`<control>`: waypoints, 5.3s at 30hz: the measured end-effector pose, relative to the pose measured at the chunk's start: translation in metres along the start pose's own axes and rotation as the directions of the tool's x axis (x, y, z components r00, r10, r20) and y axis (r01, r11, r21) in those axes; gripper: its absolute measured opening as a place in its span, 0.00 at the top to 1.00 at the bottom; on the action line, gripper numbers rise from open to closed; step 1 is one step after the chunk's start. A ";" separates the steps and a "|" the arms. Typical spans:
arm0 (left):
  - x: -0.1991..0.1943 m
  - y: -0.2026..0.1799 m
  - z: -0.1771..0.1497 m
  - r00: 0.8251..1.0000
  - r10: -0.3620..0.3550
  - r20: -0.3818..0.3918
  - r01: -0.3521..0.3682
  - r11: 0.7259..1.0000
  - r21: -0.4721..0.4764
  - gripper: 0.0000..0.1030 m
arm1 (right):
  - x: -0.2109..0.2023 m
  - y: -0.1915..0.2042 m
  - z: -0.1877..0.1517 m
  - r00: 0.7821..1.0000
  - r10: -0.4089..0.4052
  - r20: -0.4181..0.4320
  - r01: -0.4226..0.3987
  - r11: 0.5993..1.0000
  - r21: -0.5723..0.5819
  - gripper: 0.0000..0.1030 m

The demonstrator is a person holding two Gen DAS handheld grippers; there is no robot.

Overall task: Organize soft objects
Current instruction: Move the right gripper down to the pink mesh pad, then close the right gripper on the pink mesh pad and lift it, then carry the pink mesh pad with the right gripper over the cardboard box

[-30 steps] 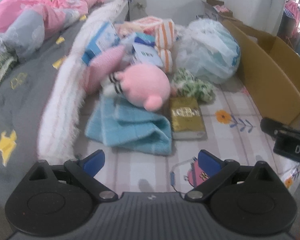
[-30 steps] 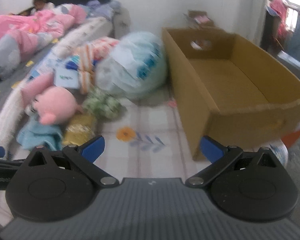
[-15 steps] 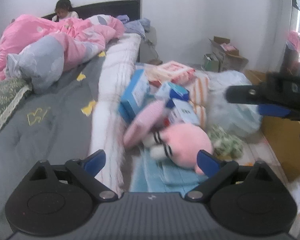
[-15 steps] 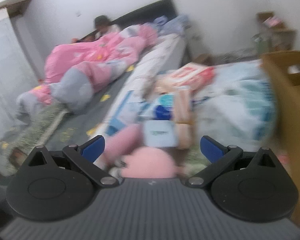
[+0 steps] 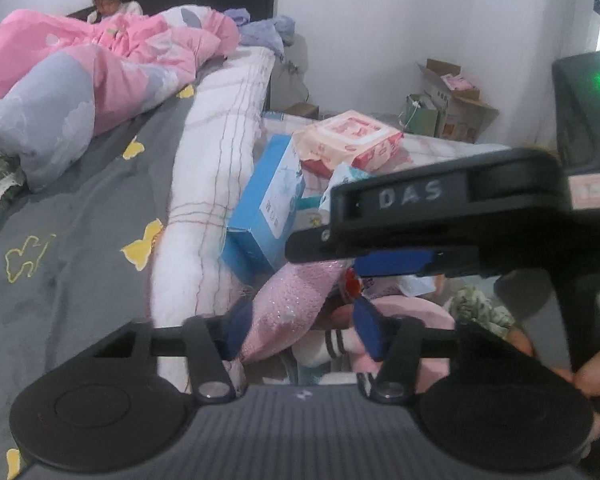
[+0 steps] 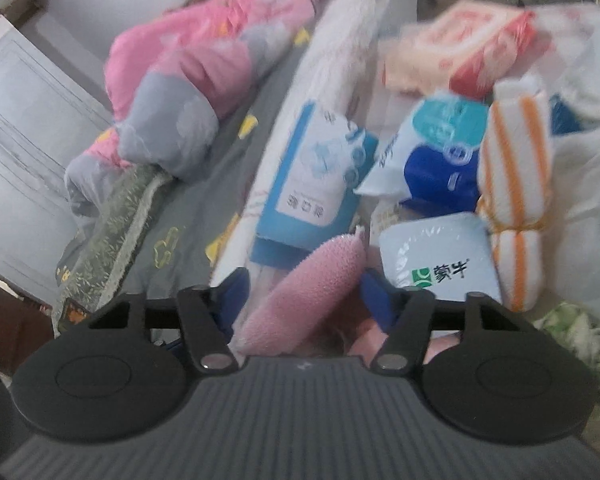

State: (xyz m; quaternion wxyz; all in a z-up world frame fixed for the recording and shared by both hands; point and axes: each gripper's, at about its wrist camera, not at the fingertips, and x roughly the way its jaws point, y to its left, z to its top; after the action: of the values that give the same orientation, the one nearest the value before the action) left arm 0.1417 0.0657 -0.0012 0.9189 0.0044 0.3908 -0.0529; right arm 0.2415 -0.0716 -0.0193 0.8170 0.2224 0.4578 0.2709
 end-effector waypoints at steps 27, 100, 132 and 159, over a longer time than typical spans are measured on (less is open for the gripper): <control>-0.061 -0.077 -0.042 0.990 -0.136 0.044 0.129 0.983 0.130 0.79 | -0.105 -0.056 -0.060 0.997 0.068 0.035 -0.071 0.994 0.082 0.92; -0.031 -0.018 -0.016 0.987 -0.152 0.054 0.156 0.985 -0.076 0.44 | -0.095 -0.082 -0.038 0.979 0.206 -0.011 -0.201 0.963 0.181 0.72; -0.099 -0.092 0.023 0.966 -0.228 0.124 0.220 0.973 0.074 0.43 | -0.196 -0.059 -0.027 0.968 0.187 0.167 -0.206 0.973 0.101 0.71; 0.101 -0.370 0.140 0.946 -0.306 -0.106 0.323 0.873 0.366 0.37 | -0.229 -0.392 0.110 0.986 -0.165 0.009 0.144 0.884 0.445 0.73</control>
State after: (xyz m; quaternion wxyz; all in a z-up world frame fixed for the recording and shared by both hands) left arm 0.2748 -0.3184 0.0361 0.8709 0.1190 0.3890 -0.2757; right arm 0.3313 -0.5281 -0.0628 0.7743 0.3718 0.5043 0.0885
